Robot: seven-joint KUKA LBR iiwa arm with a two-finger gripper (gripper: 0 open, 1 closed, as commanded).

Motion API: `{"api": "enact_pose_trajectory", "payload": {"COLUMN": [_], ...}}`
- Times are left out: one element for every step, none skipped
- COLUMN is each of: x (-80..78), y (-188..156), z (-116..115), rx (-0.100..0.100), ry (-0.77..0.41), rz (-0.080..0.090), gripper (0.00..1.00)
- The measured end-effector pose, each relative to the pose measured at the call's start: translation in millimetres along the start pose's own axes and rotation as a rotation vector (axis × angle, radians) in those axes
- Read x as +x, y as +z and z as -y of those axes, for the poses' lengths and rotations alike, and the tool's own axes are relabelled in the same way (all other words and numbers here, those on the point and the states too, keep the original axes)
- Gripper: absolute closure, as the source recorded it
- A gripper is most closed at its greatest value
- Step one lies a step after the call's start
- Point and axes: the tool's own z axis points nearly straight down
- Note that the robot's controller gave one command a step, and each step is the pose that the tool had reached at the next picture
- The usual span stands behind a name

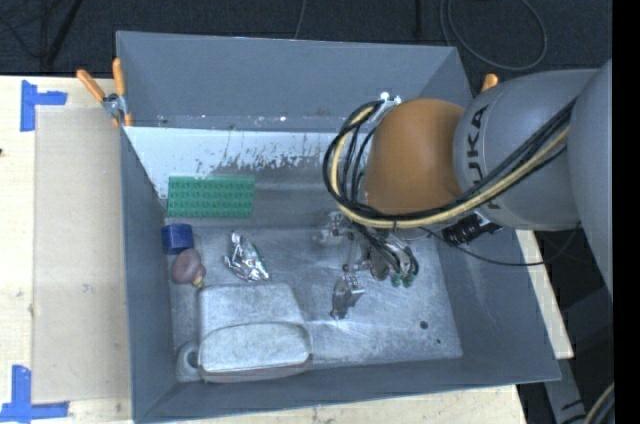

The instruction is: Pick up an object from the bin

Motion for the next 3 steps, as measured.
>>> {"api": "enact_pose_trajectory", "payload": {"x": [-38.0,-60.2,-55.4], "y": [4.6,33.5,50.2], "z": [-86.5,-114.0,-91.6], "rx": [0.0,0.002,-0.003], "ry": [-0.169,-0.112,0.014], "rz": [0.003,0.0,0.007], "gripper": [0.0,0.0,0.0]}}
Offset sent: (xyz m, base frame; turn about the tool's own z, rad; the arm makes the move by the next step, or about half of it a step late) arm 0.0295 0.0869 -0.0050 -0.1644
